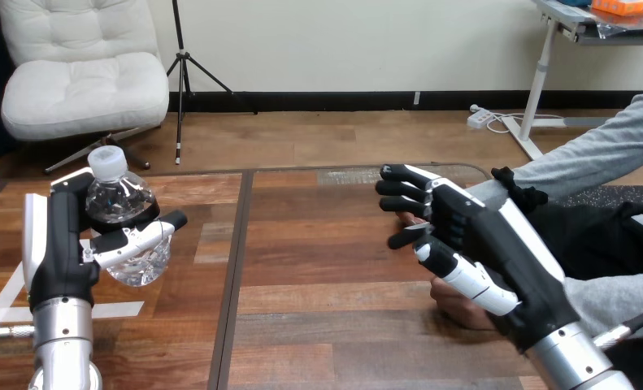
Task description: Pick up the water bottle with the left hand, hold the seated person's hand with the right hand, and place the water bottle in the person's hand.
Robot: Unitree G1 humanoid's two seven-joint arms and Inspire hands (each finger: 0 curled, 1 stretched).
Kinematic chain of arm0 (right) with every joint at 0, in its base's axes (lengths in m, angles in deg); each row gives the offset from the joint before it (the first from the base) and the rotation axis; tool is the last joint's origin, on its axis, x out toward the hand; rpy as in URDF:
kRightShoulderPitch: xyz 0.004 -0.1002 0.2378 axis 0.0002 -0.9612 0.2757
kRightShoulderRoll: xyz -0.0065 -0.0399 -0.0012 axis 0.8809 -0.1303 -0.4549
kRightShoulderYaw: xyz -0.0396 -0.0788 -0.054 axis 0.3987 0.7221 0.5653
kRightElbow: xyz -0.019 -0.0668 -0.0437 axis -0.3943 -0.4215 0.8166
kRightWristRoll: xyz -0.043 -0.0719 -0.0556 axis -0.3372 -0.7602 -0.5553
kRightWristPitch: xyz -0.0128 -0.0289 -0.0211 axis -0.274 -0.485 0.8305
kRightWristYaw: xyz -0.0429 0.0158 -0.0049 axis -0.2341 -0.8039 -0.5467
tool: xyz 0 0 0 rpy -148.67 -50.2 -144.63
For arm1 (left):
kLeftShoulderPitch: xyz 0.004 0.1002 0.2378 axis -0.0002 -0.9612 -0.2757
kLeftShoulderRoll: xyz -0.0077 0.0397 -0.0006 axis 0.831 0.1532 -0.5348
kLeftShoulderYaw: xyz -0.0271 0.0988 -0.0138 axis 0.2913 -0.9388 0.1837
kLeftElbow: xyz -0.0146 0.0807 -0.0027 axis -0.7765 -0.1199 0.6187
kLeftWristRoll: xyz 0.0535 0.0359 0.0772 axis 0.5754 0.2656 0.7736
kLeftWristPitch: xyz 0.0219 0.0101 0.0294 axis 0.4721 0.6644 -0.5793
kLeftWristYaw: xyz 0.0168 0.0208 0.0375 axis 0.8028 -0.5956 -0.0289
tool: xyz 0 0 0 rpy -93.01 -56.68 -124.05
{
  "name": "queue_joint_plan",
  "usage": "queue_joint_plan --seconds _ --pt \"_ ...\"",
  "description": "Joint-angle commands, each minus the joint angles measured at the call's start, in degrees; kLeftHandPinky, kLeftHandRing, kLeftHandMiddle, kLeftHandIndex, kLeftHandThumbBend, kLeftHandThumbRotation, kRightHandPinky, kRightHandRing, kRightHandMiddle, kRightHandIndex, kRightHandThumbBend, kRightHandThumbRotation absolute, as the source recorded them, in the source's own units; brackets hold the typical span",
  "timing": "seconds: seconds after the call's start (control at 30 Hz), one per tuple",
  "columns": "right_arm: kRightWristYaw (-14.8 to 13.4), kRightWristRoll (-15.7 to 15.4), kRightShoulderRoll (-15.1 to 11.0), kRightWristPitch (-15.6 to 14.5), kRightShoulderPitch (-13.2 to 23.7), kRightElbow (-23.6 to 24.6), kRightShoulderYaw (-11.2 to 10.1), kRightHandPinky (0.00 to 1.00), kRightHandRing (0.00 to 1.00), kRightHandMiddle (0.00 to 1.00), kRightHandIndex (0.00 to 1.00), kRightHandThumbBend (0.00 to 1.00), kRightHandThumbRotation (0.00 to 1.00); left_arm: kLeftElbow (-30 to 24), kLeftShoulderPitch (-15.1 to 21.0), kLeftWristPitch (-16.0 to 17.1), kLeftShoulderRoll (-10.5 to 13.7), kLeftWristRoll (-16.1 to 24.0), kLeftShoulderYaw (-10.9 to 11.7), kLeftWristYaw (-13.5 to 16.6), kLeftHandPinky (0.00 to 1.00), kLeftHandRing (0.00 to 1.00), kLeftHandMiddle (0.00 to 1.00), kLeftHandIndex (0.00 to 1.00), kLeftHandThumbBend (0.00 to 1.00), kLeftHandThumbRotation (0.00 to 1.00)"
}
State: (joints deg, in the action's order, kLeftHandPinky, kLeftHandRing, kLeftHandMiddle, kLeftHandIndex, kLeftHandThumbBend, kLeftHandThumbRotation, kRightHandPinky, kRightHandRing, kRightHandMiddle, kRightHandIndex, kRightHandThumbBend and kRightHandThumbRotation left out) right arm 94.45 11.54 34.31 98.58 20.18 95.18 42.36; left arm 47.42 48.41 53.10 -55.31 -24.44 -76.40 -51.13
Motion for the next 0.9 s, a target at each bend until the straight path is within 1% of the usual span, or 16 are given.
queue_joint_plan --seconds 0.0,0.07,0.17,0.27,0.4,0.57,0.67,0.77,0.87 --pt "-1.1 -0.6 -1.5 3.6 5.1 -1.3 -2.6 0.59 0.8 0.84 0.83 1.0 0.74 -5.3 1.7 -0.6 -0.4 -1.1 0.2 -0.6 0.27 0.31 0.36 0.38 0.78 0.0" --pt "-1.1 -1.0 -1.8 4.1 5.3 -1.7 -2.9 0.59 0.81 0.84 0.83 1.0 0.73 -5.6 1.6 -0.9 -0.5 -1.4 0.3 -0.8 0.27 0.32 0.36 0.38 0.78 0.0" --pt "-0.9 -1.7 -2.6 5.9 5.9 -2.8 -3.3 0.59 0.82 0.84 0.82 1.0 0.71 -5.9 1.4 -1.3 -0.5 -1.5 0.3 -1.0 0.27 0.32 0.36 0.38 0.78 0.0" --pt "-1.6 -3.4 -3.4 7.1 6.4 -3.3 -3.7 0.59 0.81 0.83 0.82 1.0 0.7 -6.2 1.2 -1.5 -0.5 -1.5 0.3 -1.1 0.27 0.32 0.37 0.38 0.78 0.0" --pt "-1.6 -3.3 -4.1 6.8 6.5 -3.3 -4.4 0.6 0.81 0.83 0.81 1.0 0.68 -6.4 1.0 -1.7 -0.5 -1.5 0.4 -1.4 0.27 0.32 0.37 0.38 0.78 0.0" --pt "-1.5 -3.3 -4.6 6.5 6.6 -3.2 -4.9 0.61 0.83 0.83 0.79 1.0 0.63 -7.2 0.8 -2.5 -0.8 -1.9 0.5 -1.7 0.28 0.33 0.37 0.38 0.77 0.0" --pt "-1.4 -3.4 -5.3 5.7 6.4 -2.9 -5.3 0.64 0.84 0.83 0.79 1.0 0.61 -6.9 0.8 -2.4 -0.8 -2.2 0.7 -1.8 0.28 0.33 0.37 0.38 0.77 0.0" --pt "-1.4 -4.3 -6.1 4.8 6.0 -2.1 -5.7 0.68 0.85 0.84 0.8 1.0 0.6 -6.8 0.7 -2.5 -1.0 -2.9 0.9 -2.4 0.29 0.33 0.37 0.38 0.77 0.0" --pt "-1.4 -5.4 -6.9 4.3 5.8 -1.4 -6.0 0.7 0.86 0.85 0.81 1.0 0.59 -6.6 0.8 -2.2 -0.8 -2.6 0.9 -2.2 0.29 0.33 0.37 0.38 0.76 0.0"
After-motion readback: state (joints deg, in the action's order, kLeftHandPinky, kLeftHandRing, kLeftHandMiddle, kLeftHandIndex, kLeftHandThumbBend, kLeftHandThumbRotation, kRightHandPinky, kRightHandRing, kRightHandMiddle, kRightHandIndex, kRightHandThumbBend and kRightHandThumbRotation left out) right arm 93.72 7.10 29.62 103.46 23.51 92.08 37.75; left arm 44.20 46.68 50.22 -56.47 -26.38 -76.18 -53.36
